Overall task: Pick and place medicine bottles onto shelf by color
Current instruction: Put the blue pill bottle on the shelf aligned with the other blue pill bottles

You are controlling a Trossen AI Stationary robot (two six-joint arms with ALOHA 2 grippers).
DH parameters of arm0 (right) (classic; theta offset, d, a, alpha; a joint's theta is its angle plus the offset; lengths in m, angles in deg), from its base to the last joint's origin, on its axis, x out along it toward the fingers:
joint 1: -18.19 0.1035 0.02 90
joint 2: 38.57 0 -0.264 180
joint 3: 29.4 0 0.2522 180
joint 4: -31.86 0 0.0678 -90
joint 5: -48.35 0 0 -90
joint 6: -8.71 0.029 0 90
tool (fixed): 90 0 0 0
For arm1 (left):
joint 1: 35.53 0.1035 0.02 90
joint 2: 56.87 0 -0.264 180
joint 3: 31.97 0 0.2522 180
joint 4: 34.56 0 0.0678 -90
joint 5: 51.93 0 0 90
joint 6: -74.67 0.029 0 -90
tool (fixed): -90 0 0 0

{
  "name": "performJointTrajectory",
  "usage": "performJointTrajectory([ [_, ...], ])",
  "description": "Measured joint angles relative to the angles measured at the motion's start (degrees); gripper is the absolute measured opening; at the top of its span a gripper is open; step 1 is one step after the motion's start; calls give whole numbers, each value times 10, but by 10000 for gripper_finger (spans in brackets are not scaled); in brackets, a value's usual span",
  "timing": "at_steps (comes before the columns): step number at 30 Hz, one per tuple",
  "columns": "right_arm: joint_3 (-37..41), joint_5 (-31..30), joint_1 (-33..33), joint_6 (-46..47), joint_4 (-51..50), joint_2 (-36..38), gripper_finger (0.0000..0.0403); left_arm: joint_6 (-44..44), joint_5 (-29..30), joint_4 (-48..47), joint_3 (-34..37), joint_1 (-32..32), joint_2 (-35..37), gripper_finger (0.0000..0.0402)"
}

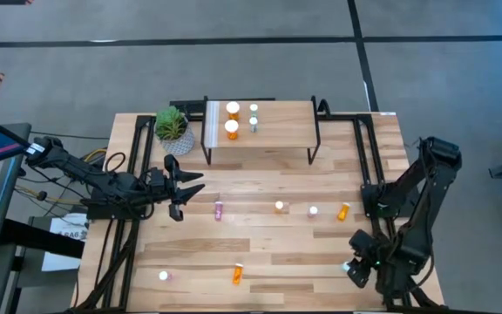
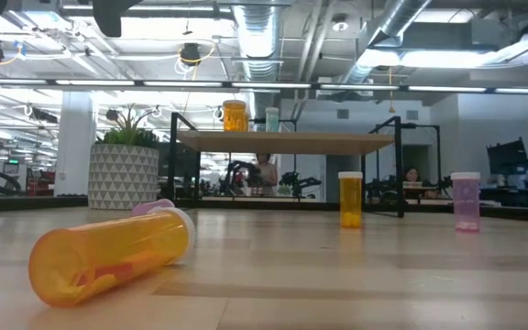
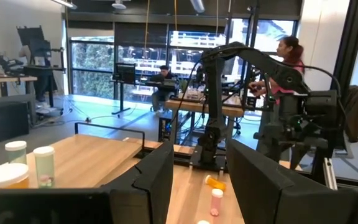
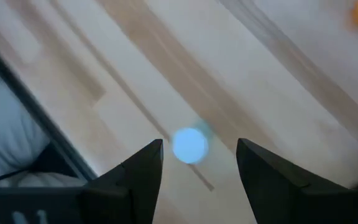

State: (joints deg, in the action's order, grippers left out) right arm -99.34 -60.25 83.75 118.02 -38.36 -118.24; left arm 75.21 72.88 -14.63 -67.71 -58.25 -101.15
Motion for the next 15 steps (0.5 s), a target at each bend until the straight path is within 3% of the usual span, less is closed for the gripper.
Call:
performJointTrajectory([
  [8, 1, 21, -31, -76, 45, -44, 225, -5, 0, -1, 0, 0, 0, 139],
  [15, 1, 68, -37, -84, 48, -85, 225, -22, 0, -12, 0, 0, 0, 139],
])
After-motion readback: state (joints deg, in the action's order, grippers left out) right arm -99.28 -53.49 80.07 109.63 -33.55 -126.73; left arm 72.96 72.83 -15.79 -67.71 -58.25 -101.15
